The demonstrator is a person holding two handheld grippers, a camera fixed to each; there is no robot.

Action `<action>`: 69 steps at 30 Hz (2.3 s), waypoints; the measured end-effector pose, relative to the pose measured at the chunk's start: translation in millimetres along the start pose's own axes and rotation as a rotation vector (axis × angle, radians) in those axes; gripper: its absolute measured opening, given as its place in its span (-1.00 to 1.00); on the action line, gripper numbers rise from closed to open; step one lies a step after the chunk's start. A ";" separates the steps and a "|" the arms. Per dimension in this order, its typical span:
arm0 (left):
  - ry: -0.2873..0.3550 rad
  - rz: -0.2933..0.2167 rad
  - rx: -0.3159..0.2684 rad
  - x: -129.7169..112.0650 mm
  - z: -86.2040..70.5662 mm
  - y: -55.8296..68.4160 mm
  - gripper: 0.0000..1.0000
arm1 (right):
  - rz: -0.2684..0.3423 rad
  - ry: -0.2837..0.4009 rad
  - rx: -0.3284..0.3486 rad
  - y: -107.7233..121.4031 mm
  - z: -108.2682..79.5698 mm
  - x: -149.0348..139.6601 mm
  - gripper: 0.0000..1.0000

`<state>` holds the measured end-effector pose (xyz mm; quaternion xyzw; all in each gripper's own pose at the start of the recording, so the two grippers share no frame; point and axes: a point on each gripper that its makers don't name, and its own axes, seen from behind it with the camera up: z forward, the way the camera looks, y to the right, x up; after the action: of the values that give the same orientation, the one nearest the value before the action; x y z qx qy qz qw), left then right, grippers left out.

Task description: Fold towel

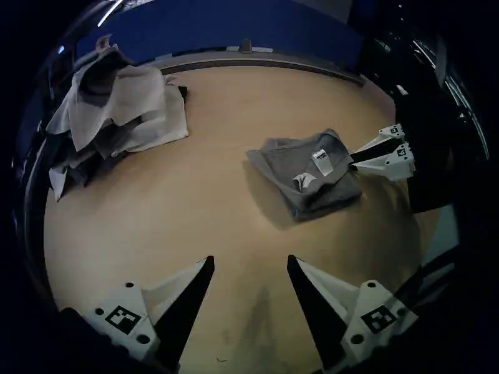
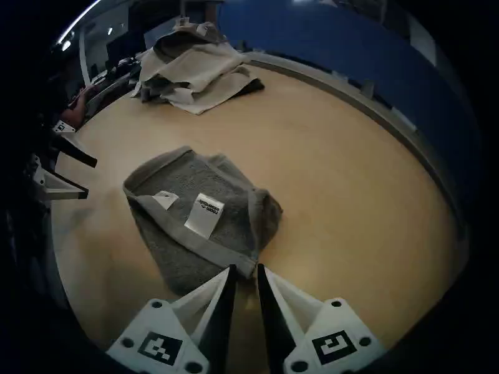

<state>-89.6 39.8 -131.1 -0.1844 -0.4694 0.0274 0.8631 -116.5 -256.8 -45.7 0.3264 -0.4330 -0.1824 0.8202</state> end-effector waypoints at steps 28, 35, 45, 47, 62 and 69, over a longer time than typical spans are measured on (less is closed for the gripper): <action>0.005 -0.001 0.011 2.2 -0.9 -0.3 0.73 | -0.039 0.119 0.044 -18.3 -19.2 61.9 -0.81; 0.006 -0.007 0.016 0.4 -1.4 -1.5 0.73 | -0.069 0.167 0.058 -30.0 -18.6 95.6 -0.81; 0.013 -0.015 0.019 0.1 -3.6 0.2 0.73 | -0.106 0.187 0.079 -46.5 -0.3 128.1 -0.82; 0.013 -0.015 0.021 -1.0 -3.7 -0.4 0.73 | -0.111 0.187 0.082 -48.5 4.0 132.3 -0.82; 0.011 -0.024 0.028 -6.2 -6.2 -3.7 0.73 | -0.133 0.177 0.074 -50.6 15.8 137.7 -0.36; 0.009 -0.021 0.028 -5.5 -5.5 -3.9 0.73 | -0.133 0.182 0.069 -51.3 15.7 137.5 0.08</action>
<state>-88.6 33.3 -136.8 -0.1676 -0.4671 0.0241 0.8679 -53.6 -379.7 6.5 0.3978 -0.3400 -0.1911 0.8304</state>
